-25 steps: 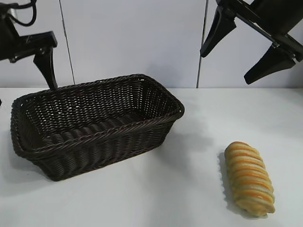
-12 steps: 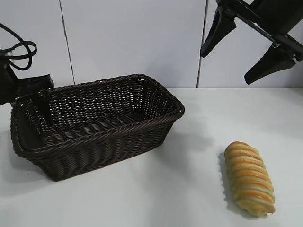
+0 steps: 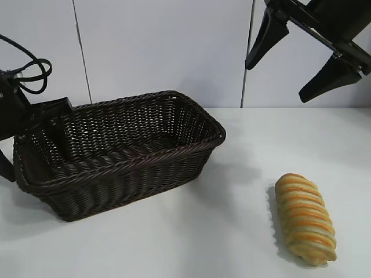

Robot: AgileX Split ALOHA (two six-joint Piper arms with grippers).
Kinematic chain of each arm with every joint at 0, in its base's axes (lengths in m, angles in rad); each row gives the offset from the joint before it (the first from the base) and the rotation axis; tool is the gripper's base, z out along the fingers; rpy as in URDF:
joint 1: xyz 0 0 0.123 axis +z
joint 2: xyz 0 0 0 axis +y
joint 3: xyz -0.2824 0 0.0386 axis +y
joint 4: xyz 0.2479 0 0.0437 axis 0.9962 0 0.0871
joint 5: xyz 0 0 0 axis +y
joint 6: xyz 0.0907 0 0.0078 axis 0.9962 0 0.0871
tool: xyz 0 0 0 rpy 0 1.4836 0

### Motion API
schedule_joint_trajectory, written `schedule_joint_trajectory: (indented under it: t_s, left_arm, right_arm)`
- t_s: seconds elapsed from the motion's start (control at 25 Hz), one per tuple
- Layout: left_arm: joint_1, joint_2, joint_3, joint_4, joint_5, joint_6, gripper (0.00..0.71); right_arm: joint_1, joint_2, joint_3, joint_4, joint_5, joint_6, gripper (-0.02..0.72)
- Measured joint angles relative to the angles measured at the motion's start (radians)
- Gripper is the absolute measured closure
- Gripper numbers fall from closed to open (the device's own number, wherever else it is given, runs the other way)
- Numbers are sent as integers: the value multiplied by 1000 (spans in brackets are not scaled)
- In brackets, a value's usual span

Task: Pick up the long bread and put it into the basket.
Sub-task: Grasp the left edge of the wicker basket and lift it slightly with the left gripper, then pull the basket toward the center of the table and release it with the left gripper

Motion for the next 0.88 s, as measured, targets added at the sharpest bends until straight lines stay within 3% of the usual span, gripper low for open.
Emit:
schedule_joint_trajectory:
  t_s: [0.12, 0.4, 0.72, 0.88]
  left_arm:
    - [1, 0, 0, -15, -9, -10, 605]
    - [1, 5, -27, -17, 33, 4, 609]
    - [1, 7, -270, -31, 284, 179, 609]
    - [1, 7, -365, -63, 354, 229, 609]
  right_arm:
    - [0, 0, 0, -1, 0, 0, 8]
    - [0, 0, 0, -1, -1, 0, 8]
    - [0, 0, 0, -1, -1, 0, 8]
    - [0, 0, 0, -2, 0, 0, 8]
